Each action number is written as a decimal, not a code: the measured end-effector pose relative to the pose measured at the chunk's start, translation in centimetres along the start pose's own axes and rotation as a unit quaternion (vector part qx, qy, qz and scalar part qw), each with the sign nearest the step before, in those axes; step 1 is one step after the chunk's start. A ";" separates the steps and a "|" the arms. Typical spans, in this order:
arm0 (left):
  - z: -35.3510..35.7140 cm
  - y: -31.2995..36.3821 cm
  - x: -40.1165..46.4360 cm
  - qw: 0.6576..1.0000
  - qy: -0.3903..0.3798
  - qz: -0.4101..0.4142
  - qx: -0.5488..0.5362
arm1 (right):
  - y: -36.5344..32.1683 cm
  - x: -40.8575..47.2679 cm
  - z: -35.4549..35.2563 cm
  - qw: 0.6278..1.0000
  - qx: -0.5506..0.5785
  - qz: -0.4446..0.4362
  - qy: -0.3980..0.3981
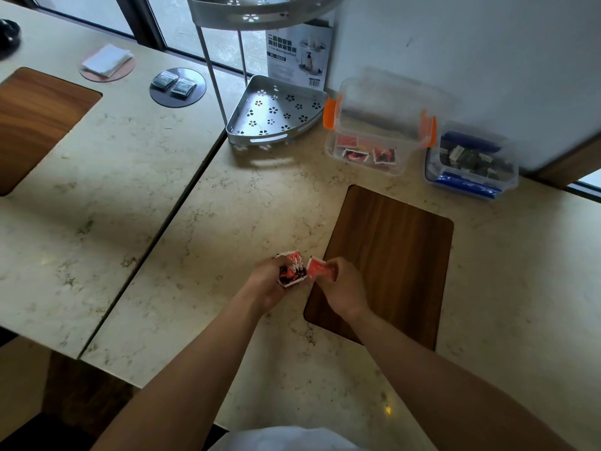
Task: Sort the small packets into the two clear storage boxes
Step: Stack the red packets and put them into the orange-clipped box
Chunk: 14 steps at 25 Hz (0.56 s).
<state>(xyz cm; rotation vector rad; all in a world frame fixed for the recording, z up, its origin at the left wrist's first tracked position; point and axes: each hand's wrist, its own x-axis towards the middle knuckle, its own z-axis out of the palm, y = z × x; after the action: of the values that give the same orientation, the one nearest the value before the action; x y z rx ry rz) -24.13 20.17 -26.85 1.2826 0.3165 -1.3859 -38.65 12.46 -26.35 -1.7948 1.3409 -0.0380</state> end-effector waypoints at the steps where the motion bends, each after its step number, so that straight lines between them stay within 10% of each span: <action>1: -0.1 0.0 0.0 1.000 0.003 -0.005 0.001 | 0.4 0.3 -0.2 0.999 -0.043 -0.010 0.009; 6: -0.3 0.3 -0.2 1.000 0.010 -0.011 -0.006 | 1.4 1.3 -0.1 0.983 -0.167 -0.071 -0.022; 14: 0.6 0.9 0.8 0.997 0.010 -0.030 -0.064 | -1.8 -0.2 -0.6 0.985 0.048 -0.136 0.092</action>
<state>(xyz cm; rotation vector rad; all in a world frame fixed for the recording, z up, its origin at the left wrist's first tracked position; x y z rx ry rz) -23.43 19.03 -26.86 1.1910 0.4539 -1.3816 -37.66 12.35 -24.77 -1.9156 1.1870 -0.4199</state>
